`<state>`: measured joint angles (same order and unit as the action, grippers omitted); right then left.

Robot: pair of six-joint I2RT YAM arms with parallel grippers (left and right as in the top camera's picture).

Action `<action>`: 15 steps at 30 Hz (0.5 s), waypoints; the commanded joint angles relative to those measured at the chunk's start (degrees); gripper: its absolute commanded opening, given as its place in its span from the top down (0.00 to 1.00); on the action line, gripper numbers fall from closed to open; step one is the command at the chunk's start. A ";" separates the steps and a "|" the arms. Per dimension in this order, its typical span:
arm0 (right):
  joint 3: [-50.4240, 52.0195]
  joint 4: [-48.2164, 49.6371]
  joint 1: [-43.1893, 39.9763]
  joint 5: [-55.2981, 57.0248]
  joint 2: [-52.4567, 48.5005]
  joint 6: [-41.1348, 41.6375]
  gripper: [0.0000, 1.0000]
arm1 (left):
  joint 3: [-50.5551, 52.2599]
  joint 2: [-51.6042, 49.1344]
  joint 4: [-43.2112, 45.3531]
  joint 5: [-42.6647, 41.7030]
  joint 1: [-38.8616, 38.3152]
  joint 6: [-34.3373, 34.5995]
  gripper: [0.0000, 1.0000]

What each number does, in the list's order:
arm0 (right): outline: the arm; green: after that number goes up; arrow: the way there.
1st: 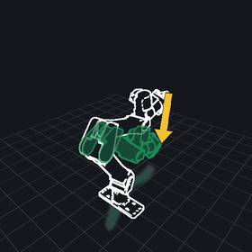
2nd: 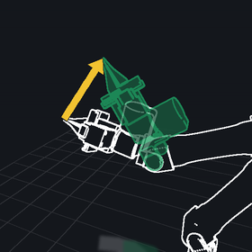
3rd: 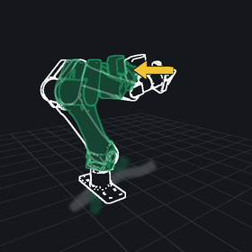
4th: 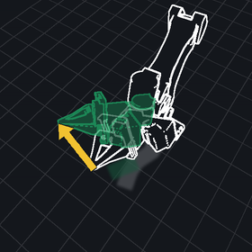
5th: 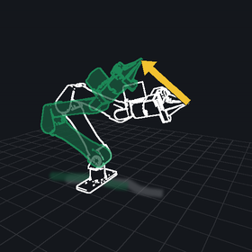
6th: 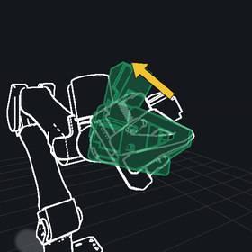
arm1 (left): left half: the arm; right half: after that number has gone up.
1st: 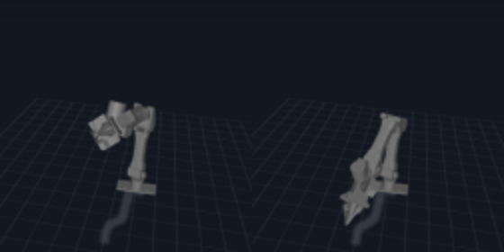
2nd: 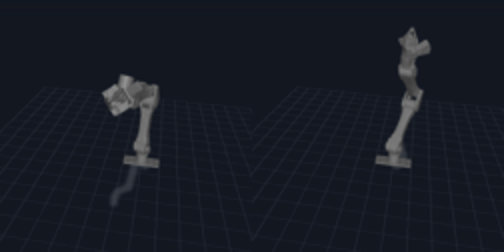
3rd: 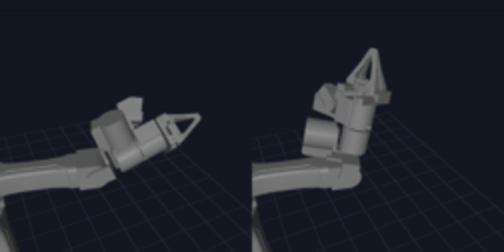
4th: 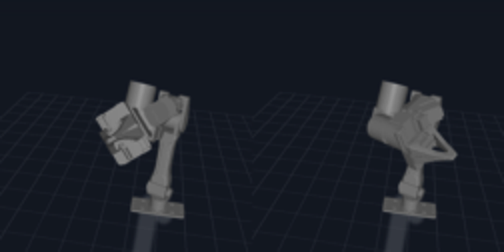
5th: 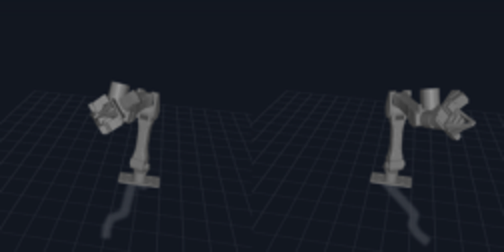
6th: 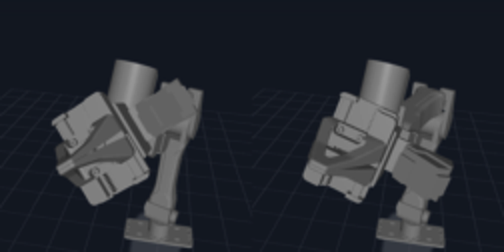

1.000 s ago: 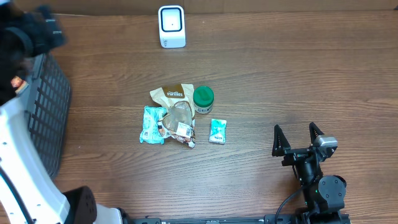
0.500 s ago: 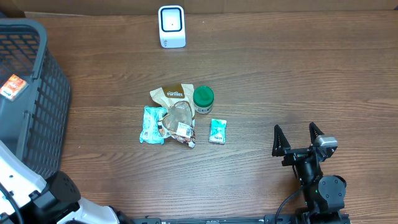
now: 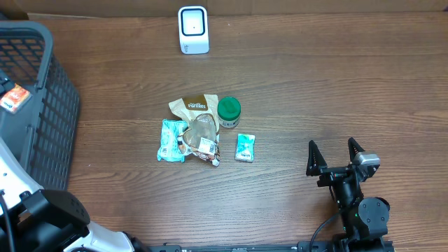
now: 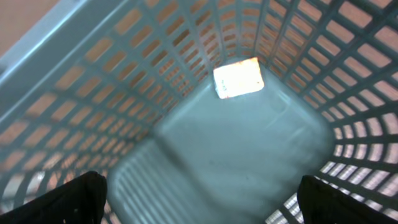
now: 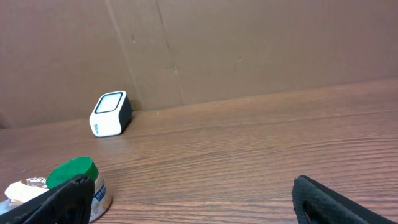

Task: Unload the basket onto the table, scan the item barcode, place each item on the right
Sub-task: 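Return the left gripper into the basket and grasp the orange box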

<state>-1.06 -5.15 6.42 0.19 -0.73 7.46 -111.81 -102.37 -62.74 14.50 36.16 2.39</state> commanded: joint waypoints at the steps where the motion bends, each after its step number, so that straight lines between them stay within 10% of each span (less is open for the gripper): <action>1: 0.59 0.33 -0.17 -0.33 0.57 -0.07 0.00 | 4.52 -0.66 3.67 -1.01 0.48 -9.31 0.01; 15: 0.59 0.33 -0.17 -0.35 0.57 -0.07 0.00 | 9.14 -8.61 13.31 -1.05 0.57 -17.14 0.00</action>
<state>-1.06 -5.15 6.42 0.21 -0.73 7.49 -103.31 -108.12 -50.22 13.93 36.16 -9.98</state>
